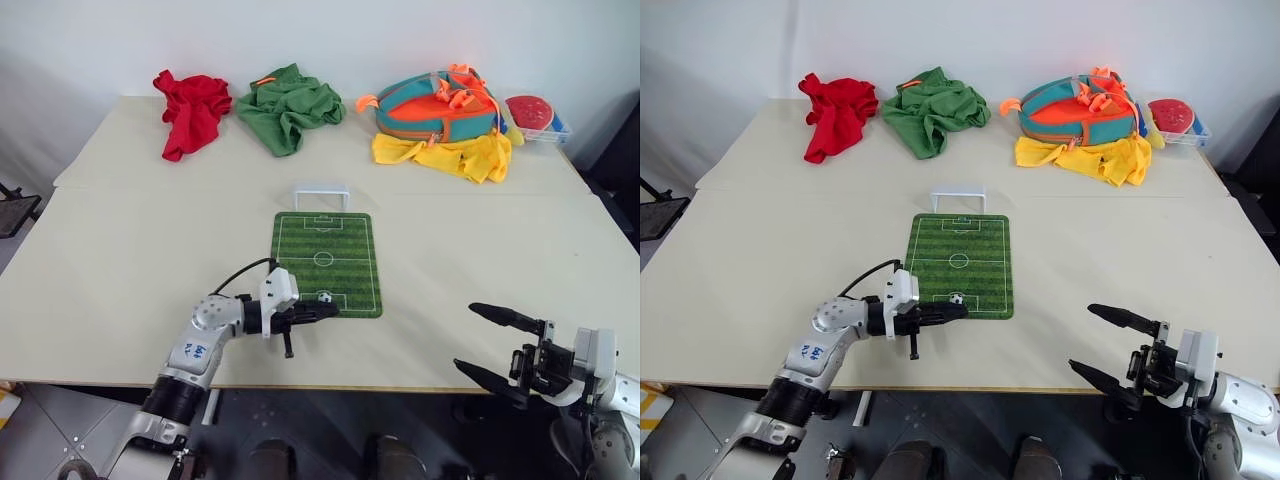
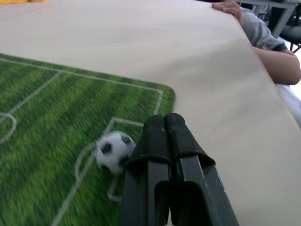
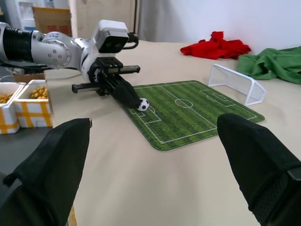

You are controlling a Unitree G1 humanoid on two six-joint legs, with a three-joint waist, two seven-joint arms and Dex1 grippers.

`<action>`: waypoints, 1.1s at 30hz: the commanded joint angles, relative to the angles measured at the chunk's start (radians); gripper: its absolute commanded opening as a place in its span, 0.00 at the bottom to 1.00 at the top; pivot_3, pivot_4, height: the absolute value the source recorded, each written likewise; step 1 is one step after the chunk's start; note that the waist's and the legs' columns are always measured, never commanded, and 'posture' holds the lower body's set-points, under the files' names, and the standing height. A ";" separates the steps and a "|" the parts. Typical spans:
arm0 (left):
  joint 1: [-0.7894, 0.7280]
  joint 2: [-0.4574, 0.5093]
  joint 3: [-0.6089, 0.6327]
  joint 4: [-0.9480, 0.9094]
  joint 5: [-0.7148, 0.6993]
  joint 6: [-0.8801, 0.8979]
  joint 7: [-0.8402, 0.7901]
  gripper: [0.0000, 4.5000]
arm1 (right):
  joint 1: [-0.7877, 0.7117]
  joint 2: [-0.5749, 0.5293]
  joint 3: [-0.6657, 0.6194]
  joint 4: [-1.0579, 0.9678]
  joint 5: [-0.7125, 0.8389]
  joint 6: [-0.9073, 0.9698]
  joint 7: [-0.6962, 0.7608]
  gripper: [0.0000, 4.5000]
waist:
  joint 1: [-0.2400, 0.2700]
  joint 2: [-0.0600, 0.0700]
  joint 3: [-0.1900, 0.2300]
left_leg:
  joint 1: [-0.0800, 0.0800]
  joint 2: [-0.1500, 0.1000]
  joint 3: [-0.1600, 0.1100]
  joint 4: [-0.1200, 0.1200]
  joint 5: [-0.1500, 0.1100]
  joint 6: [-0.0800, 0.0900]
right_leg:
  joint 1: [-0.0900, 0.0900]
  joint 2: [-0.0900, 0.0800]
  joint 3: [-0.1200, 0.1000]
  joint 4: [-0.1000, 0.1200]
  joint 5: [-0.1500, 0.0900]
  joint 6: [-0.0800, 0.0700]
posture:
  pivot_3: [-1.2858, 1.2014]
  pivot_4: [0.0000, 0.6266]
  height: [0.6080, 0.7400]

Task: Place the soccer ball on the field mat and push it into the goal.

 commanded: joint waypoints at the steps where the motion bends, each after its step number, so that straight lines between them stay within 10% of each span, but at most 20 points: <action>1: -0.109 -0.042 0.030 0.142 0.051 -0.104 0.088 0.01 | 0.008 0.041 -0.001 -0.062 -0.012 -0.023 -0.064 1.00 | 0.002 0.000 0.000 | 0.000 0.000 0.000 0.001 0.000 0.000 | 0.000 0.000 0.000 0.000 0.000 0.000 | 0.52 0.24 1.00; 8: -0.301 -0.085 0.122 0.429 0.056 -0.340 0.167 0.01 | -0.048 0.159 -0.007 -0.071 -0.107 -0.064 -0.308 1.00 | -0.003 0.000 0.000 | -0.001 0.000 0.001 0.001 0.000 0.000 | -0.001 0.000 0.000 0.000 0.000 0.001 | 0.52 0.24 1.00; 16: -0.257 0.037 0.240 0.304 -0.085 -0.359 -0.009 0.01 | -0.105 0.159 -0.009 -0.016 -0.130 -0.083 -0.389 1.00 | -0.005 0.000 0.000 | -0.001 0.000 0.002 0.000 0.000 0.000 | -0.002 0.000 0.001 0.000 0.000 0.001 | 0.52 0.24 1.00; 24: -0.072 0.335 0.403 0.167 -0.156 -0.258 -0.082 0.01 | -0.169 0.153 -0.020 0.059 -0.124 -0.120 -0.399 1.00 | -0.022 0.000 0.000 | -0.001 0.001 0.002 -0.001 -0.001 0.001 | -0.002 0.001 0.001 0.000 0.000 0.001 | 0.52 0.24 1.00; 33: 0.303 0.369 0.569 -0.018 -0.176 -0.104 0.111 0.01 | -0.221 0.166 0.002 0.141 -0.146 -0.164 -0.410 1.00 | -0.028 0.001 0.001 | 0.000 0.002 0.002 -0.001 -0.003 0.001 | -0.002 0.001 0.003 0.000 0.000 0.001 | 0.52 0.24 1.00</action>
